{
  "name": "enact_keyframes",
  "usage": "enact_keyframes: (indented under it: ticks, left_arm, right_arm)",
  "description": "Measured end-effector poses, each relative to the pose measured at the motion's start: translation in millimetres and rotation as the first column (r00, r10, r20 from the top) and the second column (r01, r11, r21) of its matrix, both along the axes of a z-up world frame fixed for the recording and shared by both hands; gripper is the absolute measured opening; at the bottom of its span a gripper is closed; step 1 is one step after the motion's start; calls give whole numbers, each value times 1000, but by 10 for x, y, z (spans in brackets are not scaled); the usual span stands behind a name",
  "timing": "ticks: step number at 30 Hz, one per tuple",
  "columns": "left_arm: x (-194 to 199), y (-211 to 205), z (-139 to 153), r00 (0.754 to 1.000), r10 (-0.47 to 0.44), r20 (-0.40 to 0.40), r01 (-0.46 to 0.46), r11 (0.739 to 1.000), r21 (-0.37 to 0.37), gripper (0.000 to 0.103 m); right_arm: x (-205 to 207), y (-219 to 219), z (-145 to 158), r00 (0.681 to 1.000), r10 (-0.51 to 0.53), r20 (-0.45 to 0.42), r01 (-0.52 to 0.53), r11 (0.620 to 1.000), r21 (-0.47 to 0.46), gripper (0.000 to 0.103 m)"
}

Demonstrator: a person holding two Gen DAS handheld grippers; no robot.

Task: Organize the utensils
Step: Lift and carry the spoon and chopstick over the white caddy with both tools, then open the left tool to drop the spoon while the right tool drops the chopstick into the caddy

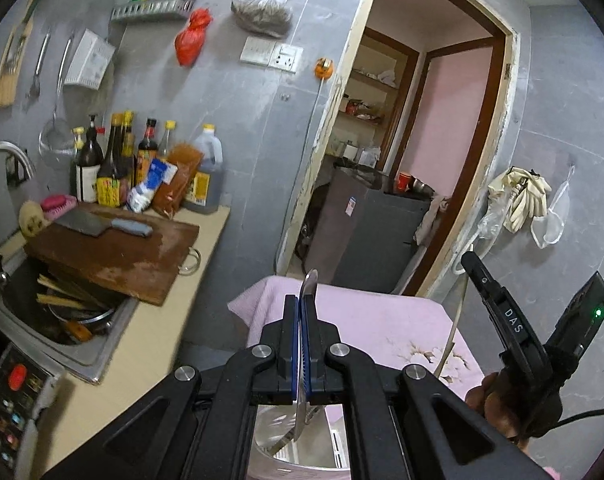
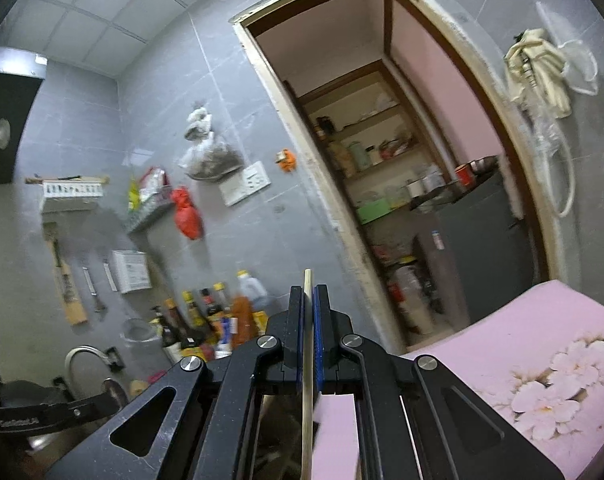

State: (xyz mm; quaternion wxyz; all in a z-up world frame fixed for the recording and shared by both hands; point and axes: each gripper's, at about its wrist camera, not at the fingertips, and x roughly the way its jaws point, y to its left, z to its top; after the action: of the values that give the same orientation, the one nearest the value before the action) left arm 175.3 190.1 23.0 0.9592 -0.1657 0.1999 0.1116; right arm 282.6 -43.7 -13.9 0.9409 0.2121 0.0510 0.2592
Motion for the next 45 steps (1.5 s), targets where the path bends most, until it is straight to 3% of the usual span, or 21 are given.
enact_keyframes:
  ticks: [7,13,21,25,27,29,33,36,45]
  left_arm:
    - [58,-122,-175,999,-38,-25,38,999,11,2]
    - [81,-250,-247,996,-64,-59,67,996,55,2]
    - [65,-201,-322,992,-83,-99,84,996,0,3]
    - [67,-196,-354,986,-106,-130,103,994,-29,5]
    - [58,-208,-349,985,-114,-128,110,993,-37,7]
    - [21,-230,-323,988,-111,-106,108,993,-41,12]
    - [-25,-304,-248,991,-115,-62,112,992,-55,39]
    - [-50,-398,-174,993,-111,-31,109,993,-49,50]
    - [-70,-957,45,991,-131,41,128,990,50,91]
  right_arm:
    - [-15,-31,-4,998,-70,6,70,998,-1,4]
    - [-17,52,29,998,-57,-2,57,997,-60,4]
    - [24,-38,-101,995,-1,-97,-9,995,-102,7]
    - [19,-120,-127,989,39,-143,-55,992,-111,39]
    - [-17,-185,-111,988,54,-145,-70,992,-107,42]
    - [-56,-243,-70,989,60,-138,-77,990,-118,43]
    - [-156,-413,48,992,51,-112,-66,989,-133,53]
    - [-236,-605,154,995,36,-98,-49,989,-139,59]
    - [-497,-1164,441,999,-24,-47,14,977,-212,80]
